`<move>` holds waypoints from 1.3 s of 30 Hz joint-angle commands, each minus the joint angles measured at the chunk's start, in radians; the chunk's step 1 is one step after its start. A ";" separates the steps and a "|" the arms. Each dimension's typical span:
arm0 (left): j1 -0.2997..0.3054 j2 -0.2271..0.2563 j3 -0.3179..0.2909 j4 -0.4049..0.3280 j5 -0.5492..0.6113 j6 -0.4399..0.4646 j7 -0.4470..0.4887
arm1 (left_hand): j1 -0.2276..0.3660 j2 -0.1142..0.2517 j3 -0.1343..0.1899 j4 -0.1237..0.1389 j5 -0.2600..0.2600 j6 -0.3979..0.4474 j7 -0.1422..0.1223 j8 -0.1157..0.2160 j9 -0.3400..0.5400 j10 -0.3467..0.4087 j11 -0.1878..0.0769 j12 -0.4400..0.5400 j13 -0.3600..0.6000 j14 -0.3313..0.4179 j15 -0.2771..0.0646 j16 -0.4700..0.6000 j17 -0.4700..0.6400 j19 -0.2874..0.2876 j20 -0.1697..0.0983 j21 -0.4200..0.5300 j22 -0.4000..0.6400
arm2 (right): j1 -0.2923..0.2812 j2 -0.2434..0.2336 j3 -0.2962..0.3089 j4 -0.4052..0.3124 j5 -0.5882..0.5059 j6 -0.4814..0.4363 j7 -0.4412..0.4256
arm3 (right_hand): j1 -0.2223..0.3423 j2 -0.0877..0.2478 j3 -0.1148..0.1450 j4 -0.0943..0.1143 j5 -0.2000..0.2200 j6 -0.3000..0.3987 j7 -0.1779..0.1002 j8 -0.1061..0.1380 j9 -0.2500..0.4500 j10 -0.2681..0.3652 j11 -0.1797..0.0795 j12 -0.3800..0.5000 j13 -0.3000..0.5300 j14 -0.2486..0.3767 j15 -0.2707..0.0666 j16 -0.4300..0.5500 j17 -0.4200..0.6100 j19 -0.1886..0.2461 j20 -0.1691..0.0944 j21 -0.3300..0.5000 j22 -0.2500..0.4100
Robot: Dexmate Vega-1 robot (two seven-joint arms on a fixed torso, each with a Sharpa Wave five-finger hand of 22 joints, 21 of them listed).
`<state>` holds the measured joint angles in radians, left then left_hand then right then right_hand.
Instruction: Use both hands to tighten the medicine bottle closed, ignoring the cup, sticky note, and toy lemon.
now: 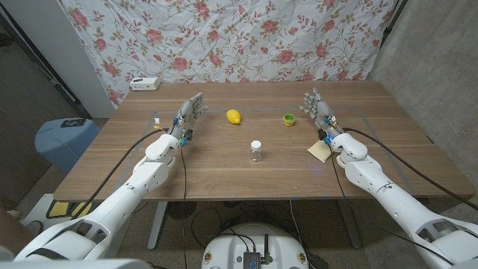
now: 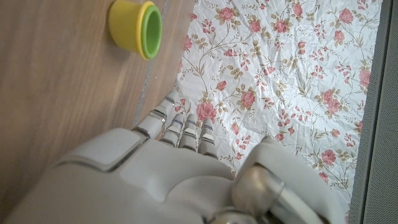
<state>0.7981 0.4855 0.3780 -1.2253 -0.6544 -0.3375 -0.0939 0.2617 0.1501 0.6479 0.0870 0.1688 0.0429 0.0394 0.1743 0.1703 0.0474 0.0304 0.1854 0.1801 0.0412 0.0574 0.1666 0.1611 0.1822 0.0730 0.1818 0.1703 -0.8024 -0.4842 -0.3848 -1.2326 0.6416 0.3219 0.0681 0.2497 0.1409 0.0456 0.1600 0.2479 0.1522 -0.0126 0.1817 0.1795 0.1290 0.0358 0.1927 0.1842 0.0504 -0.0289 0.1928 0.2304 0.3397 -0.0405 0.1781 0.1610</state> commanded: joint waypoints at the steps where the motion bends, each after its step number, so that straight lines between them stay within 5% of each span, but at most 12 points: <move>1: -0.020 0.006 0.013 0.040 0.027 -0.036 -0.041 | 0.015 -0.018 0.000 -0.017 0.006 -0.002 -0.006 0.004 0.003 0.006 -0.009 0.007 0.001 -0.010 -0.001 0.003 0.003 -0.001 -0.004 0.005 0.002 | 0.029 0.033 -0.013 0.084 -0.010 0.054 0.033 | 0.004 0.002 -0.001 0.004 0.006 0.009 -0.002 0.007 0.004 0.013 -0.008 0.006 0.003 0.011 -0.002 0.005 0.000 0.010 -0.034 0.007 0.004; 13: 0.024 0.057 0.015 -0.081 0.079 0.009 0.042 | 0.022 -0.031 -0.008 -0.045 0.007 -0.002 -0.019 0.004 0.002 0.007 -0.021 0.008 0.001 -0.012 -0.015 0.004 0.002 -0.008 -0.009 0.004 0.001 | 0.020 0.023 -0.010 0.062 -0.022 0.066 0.022 | -0.001 0.002 -0.001 0.001 0.010 0.008 -0.005 0.007 0.003 0.016 -0.007 0.005 0.003 0.013 -0.004 0.005 -0.003 0.011 -0.036 0.007 0.004; 28: 0.061 0.064 0.036 -0.159 0.130 0.030 0.109 | 0.040 -0.030 -0.017 -0.094 0.010 -0.015 -0.045 0.003 0.002 -0.005 -0.044 0.006 0.000 -0.025 -0.036 0.004 0.002 -0.069 -0.006 -0.006 0.001 | 0.026 0.005 -0.003 0.064 -0.020 0.057 0.031 | -0.007 0.003 -0.001 -0.003 0.014 0.012 -0.007 0.008 0.002 0.024 -0.006 0.007 0.003 0.016 -0.006 0.006 -0.009 0.009 -0.038 0.006 0.004; 39: 0.106 0.117 0.026 -0.266 0.146 0.075 0.134 | 0.063 -0.047 -0.021 -0.141 0.015 -0.017 -0.074 0.005 0.002 -0.005 -0.068 0.008 0.000 -0.025 -0.057 0.007 0.003 -0.080 0.004 -0.001 -0.002 | 0.067 0.038 -0.011 0.144 -0.017 0.087 0.064 | -0.009 0.005 0.001 -0.006 0.018 0.022 -0.009 0.012 0.002 0.034 -0.009 0.009 0.002 0.027 -0.008 0.010 -0.012 0.010 -0.040 0.006 0.003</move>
<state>0.8643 0.5600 0.4093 -1.3974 -0.5260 -0.2997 0.0155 0.3081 0.1042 0.6246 -0.0375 0.1776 0.0259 -0.0229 0.1742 0.1700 0.0399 -0.0259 0.1889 0.1767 0.0109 0.0118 0.1665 0.1608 0.1029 0.0695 0.1769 0.1674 -0.7659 -0.4684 -0.3911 -1.1466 0.6215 0.3873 0.1058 0.2395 0.1534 0.0456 0.1599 0.2594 0.1627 -0.0234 0.1894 0.1792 0.1525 0.0270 0.1966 0.1839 0.0680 -0.0358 0.1927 0.2182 0.3396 -0.0404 0.1781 0.1607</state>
